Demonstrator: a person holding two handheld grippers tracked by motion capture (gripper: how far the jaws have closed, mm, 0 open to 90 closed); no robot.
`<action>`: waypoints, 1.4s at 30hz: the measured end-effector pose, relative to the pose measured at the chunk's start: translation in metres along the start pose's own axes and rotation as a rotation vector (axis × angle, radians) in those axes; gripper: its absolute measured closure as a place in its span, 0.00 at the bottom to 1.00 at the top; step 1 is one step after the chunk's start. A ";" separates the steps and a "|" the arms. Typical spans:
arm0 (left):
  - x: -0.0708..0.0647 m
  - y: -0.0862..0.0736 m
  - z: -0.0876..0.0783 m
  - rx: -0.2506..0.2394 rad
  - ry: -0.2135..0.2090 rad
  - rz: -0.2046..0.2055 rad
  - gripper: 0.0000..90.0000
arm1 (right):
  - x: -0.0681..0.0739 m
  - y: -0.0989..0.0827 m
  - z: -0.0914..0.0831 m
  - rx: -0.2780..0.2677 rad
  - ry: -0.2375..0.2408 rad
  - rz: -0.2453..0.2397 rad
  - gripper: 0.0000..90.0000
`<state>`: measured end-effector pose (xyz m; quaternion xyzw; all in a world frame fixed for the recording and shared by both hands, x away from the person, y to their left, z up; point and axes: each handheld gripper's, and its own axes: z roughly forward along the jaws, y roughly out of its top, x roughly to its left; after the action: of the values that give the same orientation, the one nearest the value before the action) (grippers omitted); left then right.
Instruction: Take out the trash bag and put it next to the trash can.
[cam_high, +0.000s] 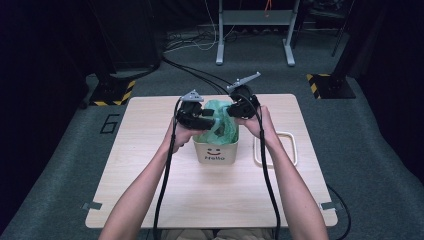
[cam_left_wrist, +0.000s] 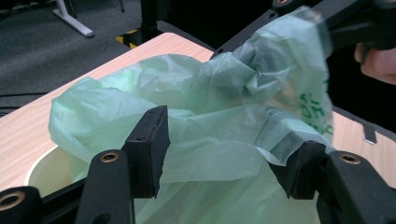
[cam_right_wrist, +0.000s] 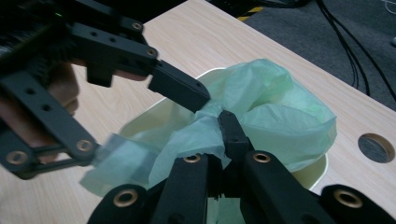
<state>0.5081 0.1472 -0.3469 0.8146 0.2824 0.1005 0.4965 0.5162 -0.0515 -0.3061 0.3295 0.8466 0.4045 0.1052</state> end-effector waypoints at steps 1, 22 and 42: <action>-0.001 0.000 0.001 -0.002 -0.002 0.005 0.47 | 0.000 0.001 -0.001 -0.002 0.001 -0.007 1.00; -0.008 -0.004 0.015 -0.081 -0.021 0.077 0.85 | 0.001 0.004 -0.012 -0.003 0.098 -0.075 0.98; 0.004 -0.003 0.003 -0.132 -0.053 0.062 1.00 | -0.015 -0.022 -0.020 -0.044 0.102 -0.052 0.37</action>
<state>0.5116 0.1484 -0.3514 0.7909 0.2368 0.1126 0.5529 0.5084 -0.0835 -0.3109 0.2837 0.8501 0.4365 0.0797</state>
